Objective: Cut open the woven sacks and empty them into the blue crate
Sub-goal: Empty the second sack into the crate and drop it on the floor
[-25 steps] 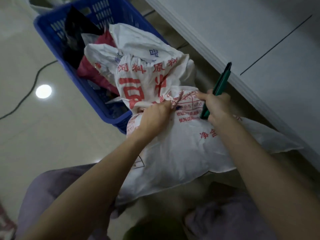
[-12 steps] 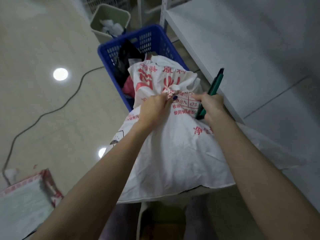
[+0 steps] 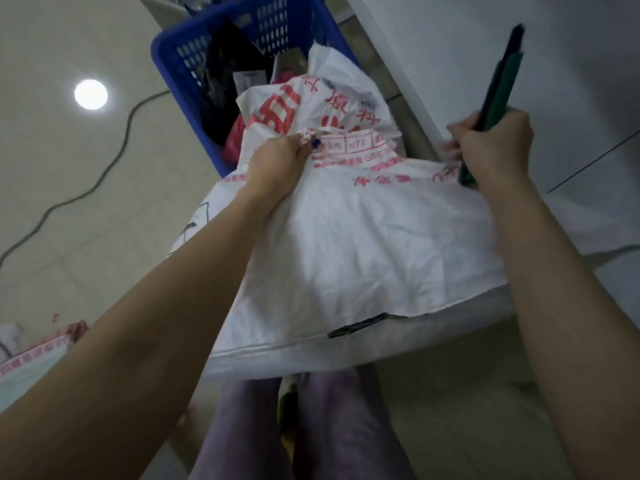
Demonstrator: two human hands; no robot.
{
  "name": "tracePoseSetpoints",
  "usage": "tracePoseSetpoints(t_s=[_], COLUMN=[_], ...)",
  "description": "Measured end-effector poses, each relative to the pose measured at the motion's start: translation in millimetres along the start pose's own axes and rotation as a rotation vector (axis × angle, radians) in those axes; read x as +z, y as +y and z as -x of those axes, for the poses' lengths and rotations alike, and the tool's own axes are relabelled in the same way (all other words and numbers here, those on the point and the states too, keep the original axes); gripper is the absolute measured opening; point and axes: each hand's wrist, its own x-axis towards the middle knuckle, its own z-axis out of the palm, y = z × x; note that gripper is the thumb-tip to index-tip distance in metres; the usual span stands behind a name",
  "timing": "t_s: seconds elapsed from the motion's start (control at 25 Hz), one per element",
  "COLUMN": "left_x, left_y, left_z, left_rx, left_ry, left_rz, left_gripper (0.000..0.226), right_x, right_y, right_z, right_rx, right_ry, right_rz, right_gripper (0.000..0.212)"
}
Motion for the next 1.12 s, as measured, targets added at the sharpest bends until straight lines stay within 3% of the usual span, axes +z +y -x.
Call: tracePoseSetpoints(t_s=[0.08,0.16,0.24,0.4,0.56,0.68,0.84,0.92,1.0,1.12], left_x=[1.9,5.3,3.5,3.1,-8.6,-41.4,-69.9,-75.5,-80.2,-98.3], left_y=[3.7,10.7,19.6,25.2,8.7,-24.8,-77.5,-88.4,-90.6,-78.2], left_z=[-0.9,-0.1,3.2,-1.3,-0.5,25.2,101.1,139.2,157.8,157.1], left_rx=[-0.024,-0.046,-0.064,-0.113,-0.126,-0.266,-0.605,-0.733,-0.688,-0.652], left_ry=[-0.019,-0.011,0.003,-0.032,-0.034,-0.038,-0.369,-0.401,-0.365,-0.077], left_rz=[-0.015,-0.039,-0.071,-0.127,-0.036,0.018,0.052,0.114,0.029,0.001], left_gripper=[0.042,0.041,0.038,0.035,0.047,0.067,0.079,0.079,0.063,0.048], right_x=[-22.7,-32.1,-33.4,-29.4,-15.7,-6.3,3.6,10.1,11.8,-5.7], right_y=[6.7,17.3,24.8,28.5,15.1,12.7,-1.3,-15.0,-31.6,-52.8], right_z=[-8.0,-7.5,0.2,9.0,13.7,35.2,53.4,56.4,60.9,69.4], right_rx=[-0.051,0.015,0.172,0.297,0.207,0.164,0.188,0.143,0.102,0.100], right_ry=[-0.096,-0.301,-0.509,-0.735,-0.620,-0.478,-0.273,-0.248,-0.228,-0.129], right_rz=[0.274,0.459,0.409,0.439,0.536,0.606,0.605,0.611,0.594,0.509], right_gripper=[0.013,0.040,0.068,0.055,0.063,0.060,0.060,0.052,0.045,0.042])
